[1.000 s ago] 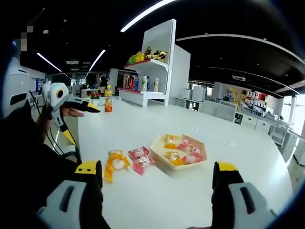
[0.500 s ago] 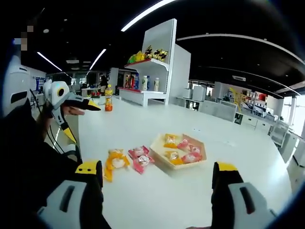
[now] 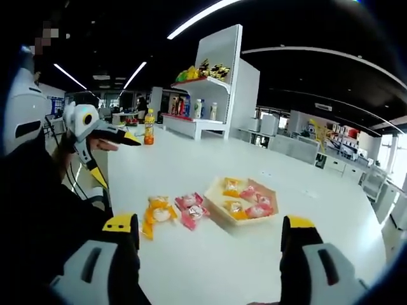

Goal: Pick up the marshmallows scattered on the table and place them into the bowl on the table

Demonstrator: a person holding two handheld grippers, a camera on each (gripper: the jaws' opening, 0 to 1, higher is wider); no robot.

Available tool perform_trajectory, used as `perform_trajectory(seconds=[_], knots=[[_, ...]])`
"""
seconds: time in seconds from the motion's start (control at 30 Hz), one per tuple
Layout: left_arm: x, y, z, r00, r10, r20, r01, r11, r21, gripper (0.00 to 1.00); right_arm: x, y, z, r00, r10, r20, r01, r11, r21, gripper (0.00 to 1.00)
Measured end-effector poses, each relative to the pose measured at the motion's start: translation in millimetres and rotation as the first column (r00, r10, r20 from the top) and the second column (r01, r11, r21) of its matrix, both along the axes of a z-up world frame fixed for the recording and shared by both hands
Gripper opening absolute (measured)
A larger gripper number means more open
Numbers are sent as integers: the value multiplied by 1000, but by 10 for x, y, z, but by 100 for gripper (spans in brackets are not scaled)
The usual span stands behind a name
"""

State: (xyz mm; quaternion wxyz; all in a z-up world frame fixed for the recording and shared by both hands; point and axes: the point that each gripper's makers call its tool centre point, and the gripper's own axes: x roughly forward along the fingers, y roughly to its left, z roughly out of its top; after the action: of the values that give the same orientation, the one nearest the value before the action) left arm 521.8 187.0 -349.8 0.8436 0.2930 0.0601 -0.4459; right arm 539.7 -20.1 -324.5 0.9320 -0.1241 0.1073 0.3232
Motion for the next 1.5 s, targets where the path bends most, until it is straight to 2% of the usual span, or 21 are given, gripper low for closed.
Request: perform_trajectory(seconds=[0.1, 0.37, 0.63, 0.8, 0.9, 1.0, 1.07, 1.2, 1.3, 1.5], knots=[[28, -2, -38, 1000, 4, -10, -4, 1000, 1, 80, 15, 46, -41, 1000, 12, -8, -12, 1000, -5, 88], [50, 20, 3, 1000, 13, -1, -13, 1000, -10, 80, 50, 137, -189, 999, 19, -47, -19, 1000, 0, 88], [36, 17, 24, 1000, 13, 6, -13, 1000, -6, 80, 34, 111, -163, 999, 17, -38, -18, 1000, -4, 87], [34, 25, 31, 1000, 15, 11, -15, 1000, -18, 80, 125, 30, -235, 998, -42, -46, 41, 999, -24, 85], [76, 44, -5, 1000, 26, 4, -26, 1000, -14, 79, 151, 27, -234, 998, -50, -41, 49, 998, -29, 85], [76, 35, -6, 1000, 28, 1, -28, 1000, -11, 79, 172, 81, -209, 998, -47, -48, 47, 999, 0, 82], [32, -1, 37, 1000, 12, 7, -12, 1000, -17, 79, 182, 152, -181, 999, -44, -26, 43, 999, -4, 81], [13, -18, 47, 1000, 7, 11, -7, 1000, -15, 79, 253, 265, -204, 999, -36, -24, 35, 999, -17, 80], [29, -17, 48, 1000, 15, 8, -15, 1000, -10, 79, 357, 355, -280, 999, -26, -33, 25, 999, -31, 79], [38, -20, 69, 1000, 14, 10, -14, 1000, -13, 79, 507, 491, -413, 997, -14, -73, 14, 1000, -2, 74]])
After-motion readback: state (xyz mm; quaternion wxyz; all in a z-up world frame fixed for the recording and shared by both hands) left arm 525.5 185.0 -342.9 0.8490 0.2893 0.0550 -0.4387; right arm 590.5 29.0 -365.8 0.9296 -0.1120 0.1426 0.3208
